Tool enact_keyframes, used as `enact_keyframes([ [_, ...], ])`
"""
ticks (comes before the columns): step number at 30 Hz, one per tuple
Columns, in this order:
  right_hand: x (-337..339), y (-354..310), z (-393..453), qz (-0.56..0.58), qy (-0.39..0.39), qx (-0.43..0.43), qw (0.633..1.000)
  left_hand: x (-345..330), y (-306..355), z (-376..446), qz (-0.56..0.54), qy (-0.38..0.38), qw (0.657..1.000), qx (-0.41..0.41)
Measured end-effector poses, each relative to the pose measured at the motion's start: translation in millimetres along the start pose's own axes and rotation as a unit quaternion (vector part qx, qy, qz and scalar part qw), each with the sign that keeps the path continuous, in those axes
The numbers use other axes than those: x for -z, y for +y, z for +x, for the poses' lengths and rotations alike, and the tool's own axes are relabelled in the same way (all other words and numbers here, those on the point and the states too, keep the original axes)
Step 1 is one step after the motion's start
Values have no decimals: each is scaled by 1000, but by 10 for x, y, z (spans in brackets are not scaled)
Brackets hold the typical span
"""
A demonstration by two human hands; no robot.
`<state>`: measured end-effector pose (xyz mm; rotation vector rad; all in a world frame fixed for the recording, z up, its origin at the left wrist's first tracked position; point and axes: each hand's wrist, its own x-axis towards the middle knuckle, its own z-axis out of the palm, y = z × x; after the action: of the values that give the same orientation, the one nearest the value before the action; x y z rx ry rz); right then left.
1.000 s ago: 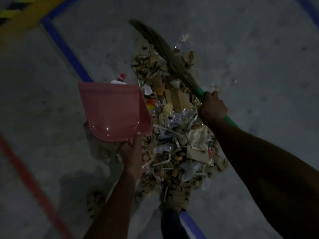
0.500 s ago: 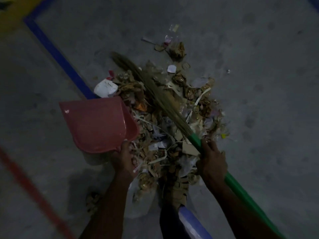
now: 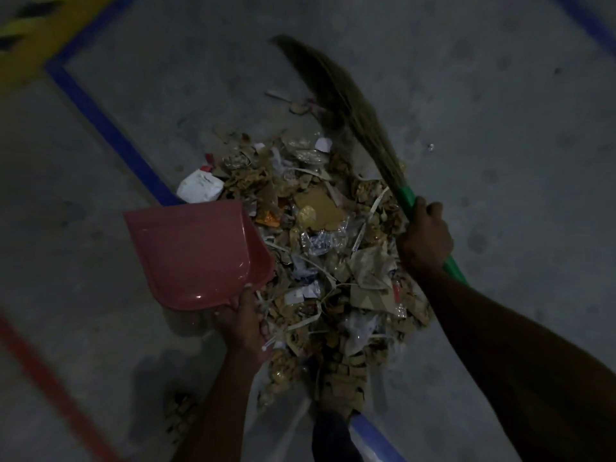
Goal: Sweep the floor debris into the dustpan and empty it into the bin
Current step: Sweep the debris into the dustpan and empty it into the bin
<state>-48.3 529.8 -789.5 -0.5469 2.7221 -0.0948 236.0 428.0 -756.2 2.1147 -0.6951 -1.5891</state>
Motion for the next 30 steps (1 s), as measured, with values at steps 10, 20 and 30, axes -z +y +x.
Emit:
enact_keyframes([
  [10,-231,199,-556,-36,-97,41,994,-274,158,-52,39,-53,998,27],
  [20,-209,617,-1894,38,-56,-13,998,40,-229,58,29,-44,998,38],
  [30,-190,1185,-1665,40,28,-146,988,235,-477,103,67,-39,997,17],
])
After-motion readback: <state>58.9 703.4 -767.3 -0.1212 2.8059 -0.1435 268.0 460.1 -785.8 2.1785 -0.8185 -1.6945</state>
